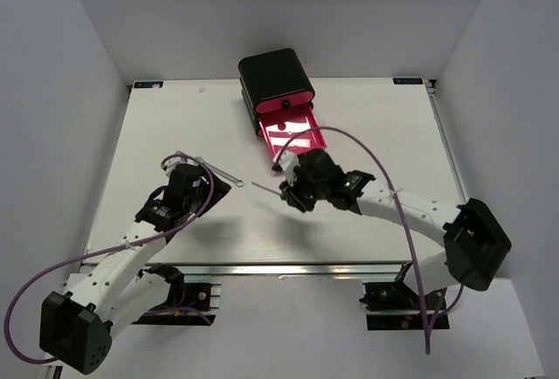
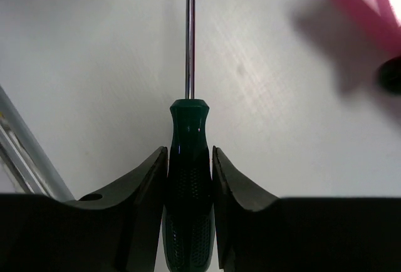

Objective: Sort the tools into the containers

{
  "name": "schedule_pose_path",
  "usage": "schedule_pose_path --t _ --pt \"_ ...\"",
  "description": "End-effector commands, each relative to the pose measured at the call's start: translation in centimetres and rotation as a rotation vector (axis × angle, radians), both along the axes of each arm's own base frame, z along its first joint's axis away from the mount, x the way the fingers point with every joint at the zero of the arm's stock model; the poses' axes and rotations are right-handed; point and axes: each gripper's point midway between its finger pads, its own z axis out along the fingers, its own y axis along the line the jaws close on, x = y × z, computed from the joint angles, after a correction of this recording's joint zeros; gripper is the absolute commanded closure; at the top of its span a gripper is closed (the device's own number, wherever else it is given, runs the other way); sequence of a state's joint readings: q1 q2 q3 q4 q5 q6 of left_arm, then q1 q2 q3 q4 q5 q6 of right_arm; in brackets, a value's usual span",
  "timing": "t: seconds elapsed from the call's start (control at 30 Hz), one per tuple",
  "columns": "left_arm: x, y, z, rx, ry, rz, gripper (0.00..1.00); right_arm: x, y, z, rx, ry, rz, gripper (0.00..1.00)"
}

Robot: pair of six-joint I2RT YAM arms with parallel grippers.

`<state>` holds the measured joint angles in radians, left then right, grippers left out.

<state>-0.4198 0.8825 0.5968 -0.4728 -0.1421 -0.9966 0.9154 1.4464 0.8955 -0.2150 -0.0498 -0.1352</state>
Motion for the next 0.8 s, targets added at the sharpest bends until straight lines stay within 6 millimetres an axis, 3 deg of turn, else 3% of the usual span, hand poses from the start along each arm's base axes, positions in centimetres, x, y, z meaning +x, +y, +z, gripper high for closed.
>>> schedule_pose_path --t 0.0,0.1,0.2,0.37,0.4,0.43,0.5,0.77 --pt "-0.1 0.6 0.2 0.001 -0.01 0.026 0.27 2.9 1.5 7.7 0.147 -0.127 0.058 1.0" --pt "-0.1 0.5 0.2 0.0 -0.012 0.024 0.27 6.0 0.8 10.2 0.161 -0.175 0.024 1.0" --pt "0.0 0.5 0.1 -0.001 -0.013 0.02 0.27 11.1 -1.4 11.3 0.151 -0.219 -0.064 1.0" --pt "0.3 0.2 0.2 -0.001 -0.014 0.014 0.27 16.9 -2.9 11.7 0.14 -0.216 -0.13 1.0" --pt "0.3 0.2 0.2 -0.001 -0.015 0.014 0.27 17.6 -3.0 10.6 0.12 -0.194 -0.131 1.0" --pt "0.3 0.3 0.2 0.001 -0.016 0.014 0.27 18.7 -3.1 11.5 0.124 -0.22 -0.125 1.0" --pt "0.4 0.3 0.2 0.002 -0.016 0.015 0.27 19.6 -3.0 10.3 0.099 -0.201 -0.111 1.0" --pt "0.3 0.4 0.1 0.006 -0.014 0.019 0.27 21.8 -1.6 8.8 0.077 -0.214 -0.051 1.0"
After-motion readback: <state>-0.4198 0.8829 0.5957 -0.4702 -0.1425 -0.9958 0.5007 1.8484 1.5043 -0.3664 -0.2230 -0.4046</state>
